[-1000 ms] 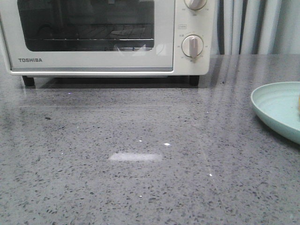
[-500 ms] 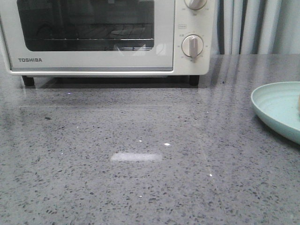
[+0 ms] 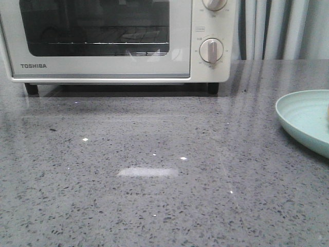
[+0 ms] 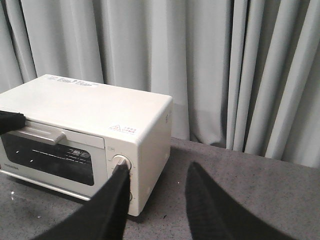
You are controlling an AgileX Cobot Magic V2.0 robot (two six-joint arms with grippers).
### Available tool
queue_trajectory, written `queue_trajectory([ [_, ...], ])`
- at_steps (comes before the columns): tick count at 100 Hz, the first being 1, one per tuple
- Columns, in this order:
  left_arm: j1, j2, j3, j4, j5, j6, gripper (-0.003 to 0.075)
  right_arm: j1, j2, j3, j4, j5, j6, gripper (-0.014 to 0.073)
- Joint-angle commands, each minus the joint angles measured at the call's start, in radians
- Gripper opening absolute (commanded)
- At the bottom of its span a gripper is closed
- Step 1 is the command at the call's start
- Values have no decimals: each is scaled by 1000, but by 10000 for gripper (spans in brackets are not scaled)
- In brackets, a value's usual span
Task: Put bread in oven
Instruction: 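Pull the oven door down and open with the left gripper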
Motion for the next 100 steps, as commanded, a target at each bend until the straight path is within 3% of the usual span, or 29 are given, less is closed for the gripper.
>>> queue_trajectory([
  [1, 1, 6, -29, -55, 58, 5, -20, 2, 13, -32, 1, -69, -10, 234],
  [27, -1, -7, 5, -55, 68, -1, -20, 2, 13, -32, 1, -71, -10, 234],
  [63, -1, -134, 256, -55, 101, -1, -20, 2, 13, -32, 5, -81, -10, 234],
  [80, -25, -293, 414, -55, 128, -8, -20, 2, 13, -32, 7, -55, -10, 234],
  [100, -115, -583, 509, -55, 89, -113, -20, 2, 13, -32, 7, -2, -10, 234],
])
